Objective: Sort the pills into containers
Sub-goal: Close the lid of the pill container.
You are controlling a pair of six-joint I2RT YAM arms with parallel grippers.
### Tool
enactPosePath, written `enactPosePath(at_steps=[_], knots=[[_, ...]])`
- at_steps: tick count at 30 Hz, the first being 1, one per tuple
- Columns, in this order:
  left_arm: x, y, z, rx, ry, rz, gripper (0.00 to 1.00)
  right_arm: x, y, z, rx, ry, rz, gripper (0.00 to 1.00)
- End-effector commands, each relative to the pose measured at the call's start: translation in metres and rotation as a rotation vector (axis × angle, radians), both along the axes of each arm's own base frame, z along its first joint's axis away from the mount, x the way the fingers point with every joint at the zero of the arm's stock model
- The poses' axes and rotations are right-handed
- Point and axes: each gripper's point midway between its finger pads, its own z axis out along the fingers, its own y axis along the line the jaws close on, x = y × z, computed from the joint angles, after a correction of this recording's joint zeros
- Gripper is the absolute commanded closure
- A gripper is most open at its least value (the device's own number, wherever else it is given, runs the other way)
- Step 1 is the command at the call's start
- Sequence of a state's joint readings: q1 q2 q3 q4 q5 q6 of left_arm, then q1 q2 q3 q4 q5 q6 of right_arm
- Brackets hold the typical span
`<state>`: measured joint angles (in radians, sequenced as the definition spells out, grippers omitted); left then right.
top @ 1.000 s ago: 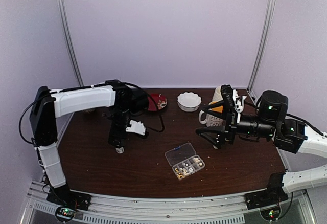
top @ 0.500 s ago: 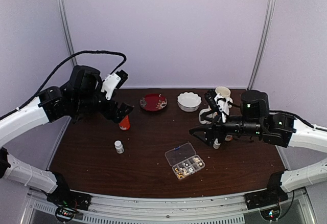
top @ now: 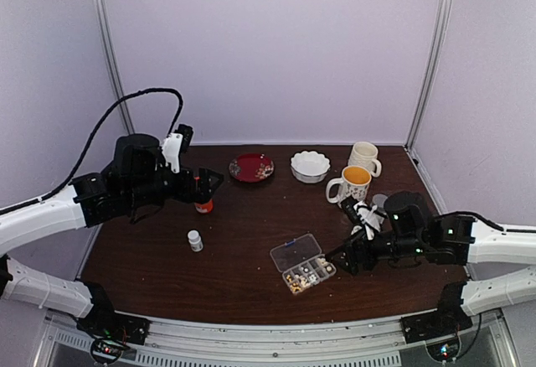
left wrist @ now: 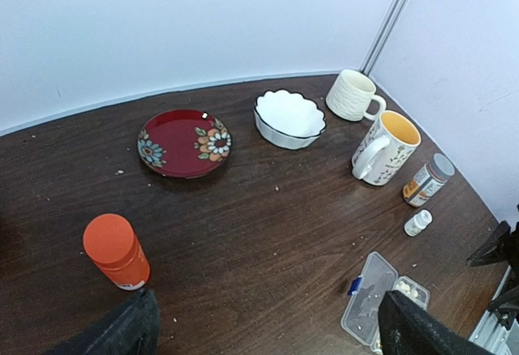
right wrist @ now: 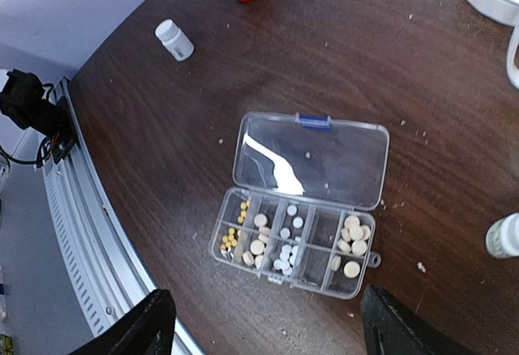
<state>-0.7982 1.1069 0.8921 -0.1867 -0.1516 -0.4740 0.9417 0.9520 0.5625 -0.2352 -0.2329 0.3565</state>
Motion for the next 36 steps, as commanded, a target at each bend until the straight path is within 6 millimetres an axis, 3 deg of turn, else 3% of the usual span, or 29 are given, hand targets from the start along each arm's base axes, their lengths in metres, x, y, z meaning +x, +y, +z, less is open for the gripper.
enactPosePath(at_steps=[1, 4, 7, 10, 15, 20, 29, 36], knots=[[0.002, -0.013, 0.001, -0.085, -0.013, -0.04, 0.03, -0.018, 0.004, -0.015, 0.057, 0.078, 0.004, 0.18], [-0.001, -0.025, -0.013, -0.075, 0.014, -0.094, 0.16, -0.028, 0.007, -0.029, 0.051, 0.099, 0.01, 0.19], [-0.01, -0.05, -0.032, -0.022, 0.061, -0.214, 0.3, -0.037, 0.013, -0.043, 0.048, 0.122, 0.015, 0.19], [-0.017, -0.073, -0.048, 0.064, 0.078, -0.285, 0.36, -0.042, 0.018, -0.056, 0.03, 0.135, 0.0, 0.2], [-0.016, -0.096, -0.072, 0.126, 0.115, -0.321, 0.37, -0.044, 0.021, -0.077, -0.026, 0.165, -0.046, 0.24], [-0.011, -0.112, -0.094, 0.159, 0.177, -0.351, 0.45, -0.047, 0.023, -0.091, -0.044, 0.194, -0.067, 0.4], [-0.009, -0.136, -0.133, 0.197, 0.275, -0.417, 0.53, -0.043, 0.008, -0.117, -0.11, 0.227, -0.157, 0.98], [-0.003, -0.14, -0.166, 0.27, 0.34, -0.409, 0.58, -0.033, 0.002, -0.134, -0.187, 0.211, -0.216, 1.0]])
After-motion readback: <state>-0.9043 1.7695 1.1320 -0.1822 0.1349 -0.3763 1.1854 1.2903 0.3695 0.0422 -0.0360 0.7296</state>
